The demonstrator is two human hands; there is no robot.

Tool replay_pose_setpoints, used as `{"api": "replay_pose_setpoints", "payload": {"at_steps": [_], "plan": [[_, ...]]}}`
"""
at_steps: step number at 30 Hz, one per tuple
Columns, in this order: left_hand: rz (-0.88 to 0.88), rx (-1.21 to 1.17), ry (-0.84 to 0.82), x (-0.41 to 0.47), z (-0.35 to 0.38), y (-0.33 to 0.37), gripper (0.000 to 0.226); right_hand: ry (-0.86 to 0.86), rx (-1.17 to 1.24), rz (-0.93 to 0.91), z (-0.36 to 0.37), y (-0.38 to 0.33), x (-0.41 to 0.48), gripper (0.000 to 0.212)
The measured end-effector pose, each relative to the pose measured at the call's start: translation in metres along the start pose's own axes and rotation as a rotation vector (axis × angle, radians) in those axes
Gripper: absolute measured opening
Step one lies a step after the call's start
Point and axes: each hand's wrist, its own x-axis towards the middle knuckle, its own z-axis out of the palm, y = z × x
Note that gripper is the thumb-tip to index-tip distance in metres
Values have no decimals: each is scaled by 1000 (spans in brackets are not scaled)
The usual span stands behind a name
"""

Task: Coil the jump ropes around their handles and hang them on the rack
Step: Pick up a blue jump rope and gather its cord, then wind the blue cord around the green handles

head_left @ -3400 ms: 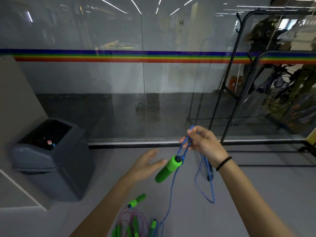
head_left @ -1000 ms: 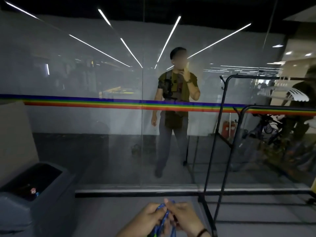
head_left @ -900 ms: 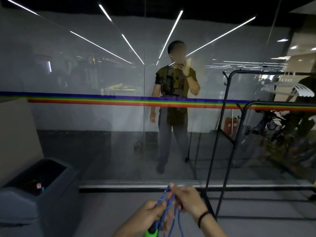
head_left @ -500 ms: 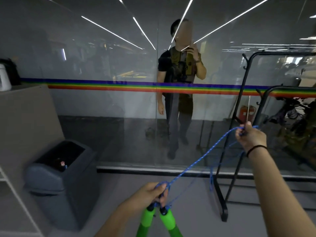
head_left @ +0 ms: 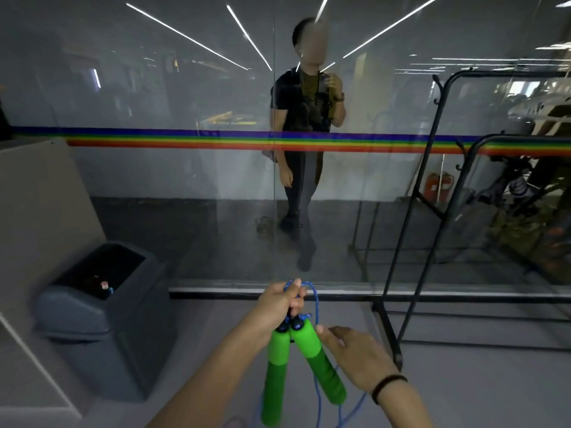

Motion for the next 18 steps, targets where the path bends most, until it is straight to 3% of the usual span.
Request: {"api": "replay_pose_setpoints", "payload": {"at_steps": [3, 6, 8, 10, 13, 18], "plan": [[1, 66, -60, -3, 6, 6, 36, 51, 51, -124, -6, -4, -5, 68], [-21, -143, -111, -2, 11, 16, 35, -128, 484, -367, -2, -13, -1, 63], [-52, -375, -117, 0, 13, 21, 35, -174, 729, -409, 4, -18, 2, 58], [-57, -473, -71, 2, 14, 19, 35, -164, 900, -385, 12, -26, 0, 48], [-51, -301, 43, 2, 10, 9, 36, -142, 1035, -288, 26, -32, -3, 25], [-309, -177, -284, -28, 1, -7, 60, 49, 1297, -112, 16, -34, 8, 8]]}}
